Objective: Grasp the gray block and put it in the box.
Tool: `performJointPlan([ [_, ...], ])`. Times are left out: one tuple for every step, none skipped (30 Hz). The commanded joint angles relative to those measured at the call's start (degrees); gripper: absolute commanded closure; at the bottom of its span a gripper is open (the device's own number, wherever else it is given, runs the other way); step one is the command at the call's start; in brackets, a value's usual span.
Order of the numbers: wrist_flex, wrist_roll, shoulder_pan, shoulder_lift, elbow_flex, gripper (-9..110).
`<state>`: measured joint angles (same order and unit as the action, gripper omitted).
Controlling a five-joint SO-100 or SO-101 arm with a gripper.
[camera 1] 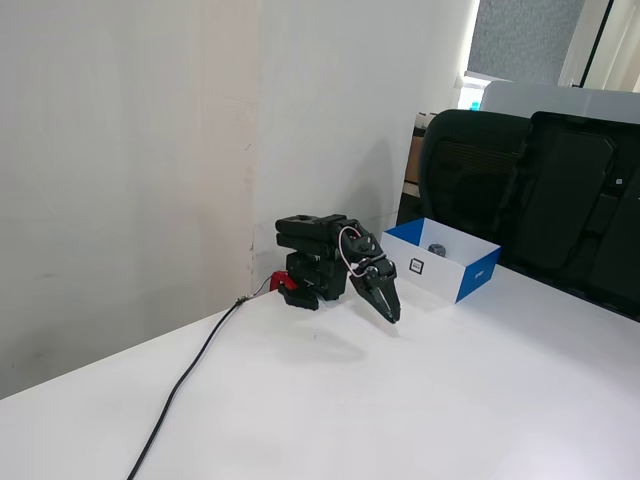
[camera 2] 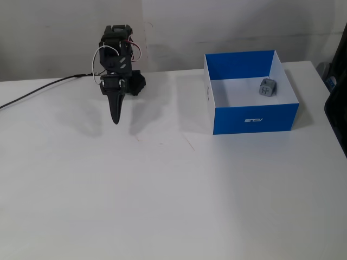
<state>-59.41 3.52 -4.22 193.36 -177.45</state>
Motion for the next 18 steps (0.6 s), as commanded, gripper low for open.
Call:
performJointPlan([
  [-0.26, -0.35, 0.7, 1.14, -3.16, 101],
  [-0.26, -0.18, 0.88, 1.14, -3.16, 101],
  [-0.26, -0.18, 0.88, 1.14, -3.16, 101],
  [-0.26, -0.35, 0.79, 1.14, -3.16, 101],
  [-0.26, -0.44, 0.09, 1.14, -3.16, 101],
  [-0.26, -0.97, -0.35, 1.14, -3.16, 101],
  [-0.26, -1.05, -0.44, 1.14, -3.16, 101],
  [-0.26, -1.05, -0.44, 1.14, -3.16, 101],
  [-0.26, -1.05, -0.35, 1.14, -3.16, 101],
  [-0.26, -1.14, -0.44, 1.14, -3.25, 101],
  [-0.26, -1.23, -0.53, 1.14, -3.25, 101],
  [-0.26, -1.23, -0.44, 1.14, -3.25, 101],
  [-0.26, -1.14, -0.18, 1.14, -3.25, 101],
  [-0.26, -0.88, 0.26, 1.14, -3.25, 101],
  [-0.26, -1.14, 0.09, 1.14, -3.25, 101],
  [-0.26, -1.14, -0.26, 1.14, -3.25, 101],
  [-0.26, -1.14, -0.18, 1.14, -3.25, 101],
  [-0.26, -0.79, 0.0, 1.14, -3.25, 101],
])
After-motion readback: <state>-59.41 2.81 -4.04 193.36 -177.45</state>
